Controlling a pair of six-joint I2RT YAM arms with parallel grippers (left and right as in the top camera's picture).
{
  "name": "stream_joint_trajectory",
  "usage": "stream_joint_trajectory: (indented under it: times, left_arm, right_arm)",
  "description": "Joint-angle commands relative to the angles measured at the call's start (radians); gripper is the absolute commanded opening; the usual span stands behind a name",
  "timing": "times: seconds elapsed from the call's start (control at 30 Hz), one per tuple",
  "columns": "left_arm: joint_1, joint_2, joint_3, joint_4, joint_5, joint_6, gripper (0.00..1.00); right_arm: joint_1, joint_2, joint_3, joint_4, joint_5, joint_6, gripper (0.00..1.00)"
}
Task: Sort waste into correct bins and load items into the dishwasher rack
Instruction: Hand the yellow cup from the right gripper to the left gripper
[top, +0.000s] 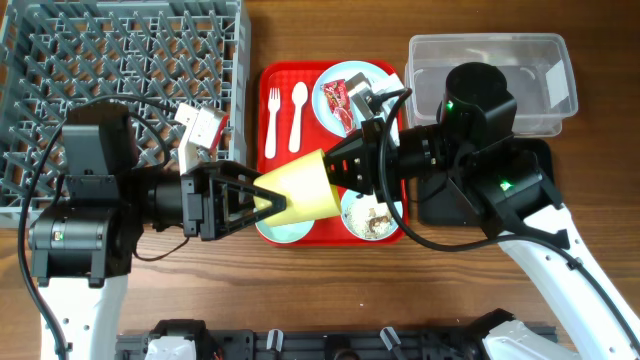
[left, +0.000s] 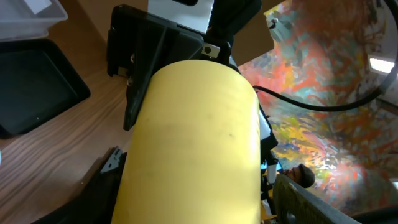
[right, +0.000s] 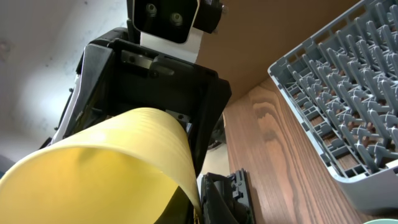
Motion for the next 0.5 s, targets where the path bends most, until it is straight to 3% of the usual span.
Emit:
stream_joint_trajectory:
  times: [0.0,0.33,0.37,0.4,0.47]
  left_arm:
    - [-0.037,-0.011,-0.004,0.004,0.064,0.007,0.75]
    - [-0.043,-0.011,-0.004,0.026,0.051,0.01,0.56]
    - [-0.043,-0.011,-0.004,0.026,0.039,0.009,0.55]
    - [-0.043,-0.011,-0.004,0.026,0.03,0.009,0.55]
    - [-0.042,-0.011,-0.004,0.026,0.014,0.009,0.54]
  right_arm:
    - [0.003,0.002,0.008,-0.001,0.056,0.002,0.04]
    - [0.005,0.002,0.008,-0.001,0.056,0.024,0.06]
    - [0.005,0.002,0.008,-0.001,0.056,0.024,0.11]
    - [0.005,0.002,0.008,-0.001,0.056,0.024,0.21]
    - [0.005,0.002,0.008,-0.001,0.056,0.022,0.55]
